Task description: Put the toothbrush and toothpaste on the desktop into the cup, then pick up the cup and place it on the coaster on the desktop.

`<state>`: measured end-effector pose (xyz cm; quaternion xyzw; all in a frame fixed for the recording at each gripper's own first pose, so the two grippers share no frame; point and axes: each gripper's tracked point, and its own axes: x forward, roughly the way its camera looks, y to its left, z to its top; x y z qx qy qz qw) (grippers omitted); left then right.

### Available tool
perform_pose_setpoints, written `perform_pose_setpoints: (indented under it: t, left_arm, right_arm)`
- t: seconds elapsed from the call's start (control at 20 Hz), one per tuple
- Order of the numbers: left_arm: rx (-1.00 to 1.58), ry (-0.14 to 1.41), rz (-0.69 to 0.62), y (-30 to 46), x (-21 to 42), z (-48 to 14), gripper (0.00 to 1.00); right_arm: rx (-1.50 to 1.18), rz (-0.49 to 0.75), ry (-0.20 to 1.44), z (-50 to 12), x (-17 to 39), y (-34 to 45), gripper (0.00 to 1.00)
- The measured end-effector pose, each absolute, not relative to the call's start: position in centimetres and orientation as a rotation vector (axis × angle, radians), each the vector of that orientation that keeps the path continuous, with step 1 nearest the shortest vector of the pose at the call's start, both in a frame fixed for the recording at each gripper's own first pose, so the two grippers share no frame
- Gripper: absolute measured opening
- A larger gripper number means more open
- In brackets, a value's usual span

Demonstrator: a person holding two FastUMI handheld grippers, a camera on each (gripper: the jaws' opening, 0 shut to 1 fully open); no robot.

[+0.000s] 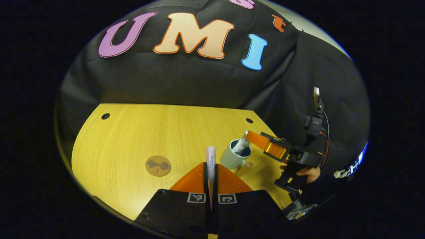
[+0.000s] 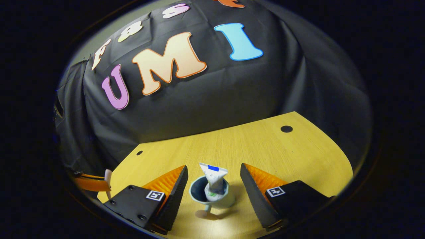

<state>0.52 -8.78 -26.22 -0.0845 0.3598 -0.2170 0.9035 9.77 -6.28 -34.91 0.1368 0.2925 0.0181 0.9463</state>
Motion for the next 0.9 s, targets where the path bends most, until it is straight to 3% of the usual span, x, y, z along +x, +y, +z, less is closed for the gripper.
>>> perform_pose_setpoints:
  t: [0.45, 0.7, 0.9]
  left_arm:
    - [-0.228, 0.561, -0.555, -16.7, 8.2, -23.2, 0.00]
    - [-0.318, 0.455, -0.552, -20.4, 12.4, -21.9, 0.00]
    - [-0.390, 0.456, -0.538, -23.1, 14.7, -24.3, 0.00]
  right_arm:
    - [0.279, -0.089, 0.626, -33.5, 2.5, -12.6, 0.95]
    - [0.256, -0.096, 0.639, -32.5, 0.5, -12.9, 0.95]
    - [0.244, -0.108, 0.671, -32.8, -1.3, -13.5, 0.95]
